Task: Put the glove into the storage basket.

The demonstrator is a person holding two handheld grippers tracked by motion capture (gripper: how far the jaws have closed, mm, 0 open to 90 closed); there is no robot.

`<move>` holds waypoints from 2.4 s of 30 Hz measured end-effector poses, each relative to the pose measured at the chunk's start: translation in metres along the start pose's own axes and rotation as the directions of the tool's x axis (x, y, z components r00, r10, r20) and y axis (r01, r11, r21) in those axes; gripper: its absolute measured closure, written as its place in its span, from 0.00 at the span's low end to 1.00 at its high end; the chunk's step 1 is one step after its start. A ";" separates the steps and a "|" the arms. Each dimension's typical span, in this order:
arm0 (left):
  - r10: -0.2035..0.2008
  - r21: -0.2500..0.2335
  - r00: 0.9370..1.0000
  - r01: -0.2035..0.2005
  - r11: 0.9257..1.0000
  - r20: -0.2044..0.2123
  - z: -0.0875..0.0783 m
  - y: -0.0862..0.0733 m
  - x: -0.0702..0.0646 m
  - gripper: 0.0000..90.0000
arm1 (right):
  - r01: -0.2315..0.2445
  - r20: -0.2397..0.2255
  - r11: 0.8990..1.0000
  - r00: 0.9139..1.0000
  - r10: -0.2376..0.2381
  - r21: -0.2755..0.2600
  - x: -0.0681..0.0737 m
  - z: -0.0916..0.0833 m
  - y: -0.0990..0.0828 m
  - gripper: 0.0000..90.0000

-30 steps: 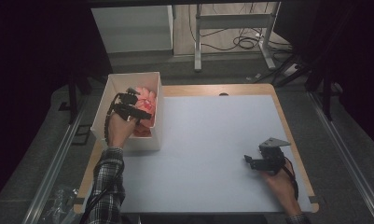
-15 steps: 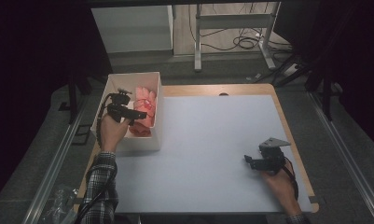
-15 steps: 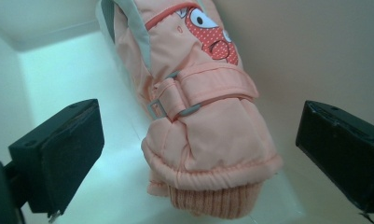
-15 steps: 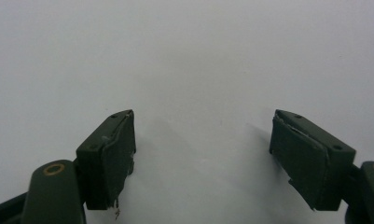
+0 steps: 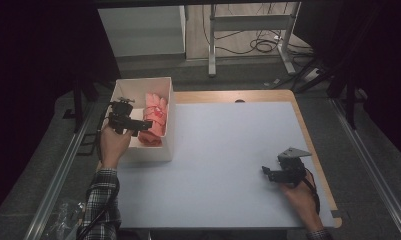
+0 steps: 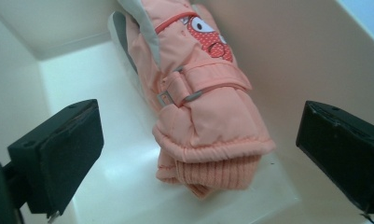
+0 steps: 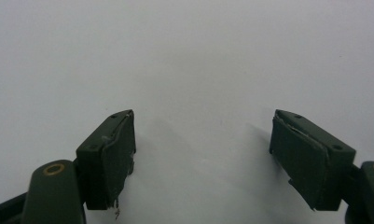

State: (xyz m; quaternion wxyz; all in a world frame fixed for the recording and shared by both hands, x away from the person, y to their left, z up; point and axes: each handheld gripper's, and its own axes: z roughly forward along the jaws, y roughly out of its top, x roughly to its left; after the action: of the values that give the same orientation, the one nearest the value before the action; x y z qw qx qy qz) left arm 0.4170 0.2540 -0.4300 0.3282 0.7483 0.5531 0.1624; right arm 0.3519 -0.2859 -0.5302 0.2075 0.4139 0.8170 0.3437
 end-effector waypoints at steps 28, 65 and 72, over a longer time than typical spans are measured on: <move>0.123 -0.117 0.985 -0.109 0.987 0.124 -0.035 -0.005 -0.041 0.01 | 0.001 0.001 1.000 1.000 -0.001 0.002 0.000 0.000 0.000 0.25; 0.292 -0.145 0.916 -0.260 0.955 0.276 0.001 0.004 -0.131 0.01 | 0.000 0.000 1.000 1.000 0.000 0.001 0.000 0.000 0.000 0.25; 0.312 -0.149 0.899 -0.279 0.949 0.307 0.011 0.000 -0.147 0.01 | 0.003 0.001 1.000 1.000 -0.003 0.000 0.000 0.000 0.000 0.25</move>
State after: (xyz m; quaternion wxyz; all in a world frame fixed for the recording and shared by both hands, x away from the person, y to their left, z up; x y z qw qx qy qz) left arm 0.3743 0.1133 -0.4202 0.4243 0.8224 0.3620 0.1119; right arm 0.3520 -0.2860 -0.5300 0.2084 0.4128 0.8175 0.3433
